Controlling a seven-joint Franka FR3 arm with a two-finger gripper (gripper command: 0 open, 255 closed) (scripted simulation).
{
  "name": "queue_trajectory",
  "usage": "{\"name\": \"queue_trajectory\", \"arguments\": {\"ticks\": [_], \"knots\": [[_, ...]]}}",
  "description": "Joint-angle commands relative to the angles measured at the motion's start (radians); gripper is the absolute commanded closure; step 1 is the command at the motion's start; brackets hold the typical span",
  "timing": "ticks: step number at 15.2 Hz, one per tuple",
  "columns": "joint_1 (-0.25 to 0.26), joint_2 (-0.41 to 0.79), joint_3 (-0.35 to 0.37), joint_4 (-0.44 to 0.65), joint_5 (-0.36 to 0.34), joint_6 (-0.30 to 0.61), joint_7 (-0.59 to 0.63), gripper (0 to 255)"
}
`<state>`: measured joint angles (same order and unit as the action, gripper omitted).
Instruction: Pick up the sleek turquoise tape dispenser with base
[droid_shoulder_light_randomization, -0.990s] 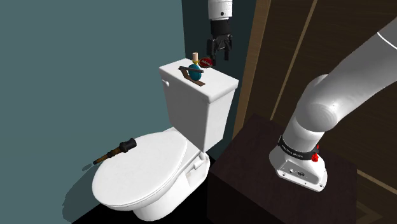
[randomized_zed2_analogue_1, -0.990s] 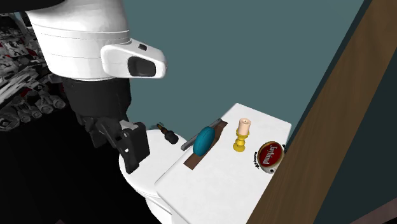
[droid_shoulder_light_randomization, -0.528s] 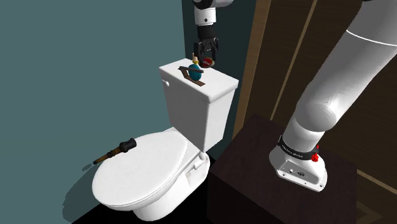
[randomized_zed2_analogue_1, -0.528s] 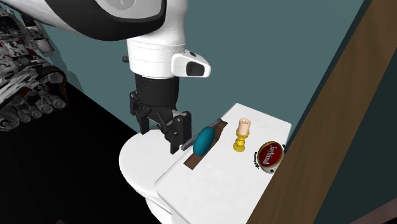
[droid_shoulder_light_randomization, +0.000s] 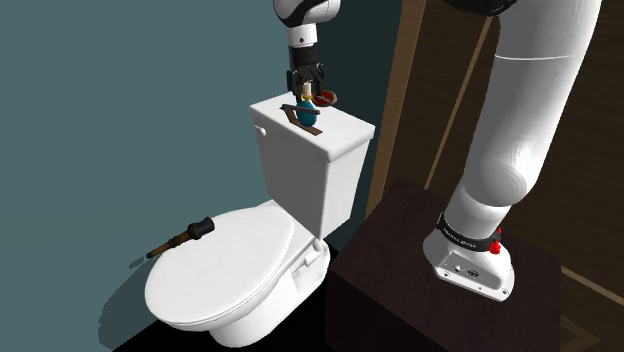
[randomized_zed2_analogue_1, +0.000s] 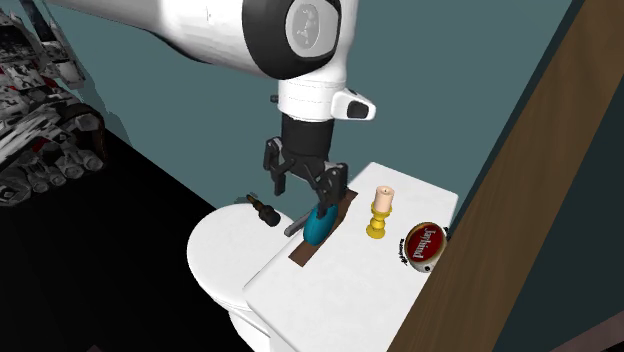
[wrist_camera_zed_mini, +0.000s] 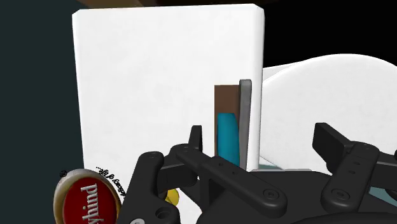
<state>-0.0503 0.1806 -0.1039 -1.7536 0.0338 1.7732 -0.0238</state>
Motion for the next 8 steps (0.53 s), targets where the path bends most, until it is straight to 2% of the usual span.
{"name": "queue_trajectory", "arguments": {"ticks": [1,4,5,8], "knots": [[-0.007,0.093,-0.004,0.109,0.003,-0.017,-0.001,0],[-0.020,0.226,-0.008,0.272,0.009,-0.049,0.000,0],[-0.021,0.242,-0.009,0.293,0.010,-0.054,0.000,0],[-0.021,0.249,-0.008,0.262,0.011,-0.016,0.000,0]]}}
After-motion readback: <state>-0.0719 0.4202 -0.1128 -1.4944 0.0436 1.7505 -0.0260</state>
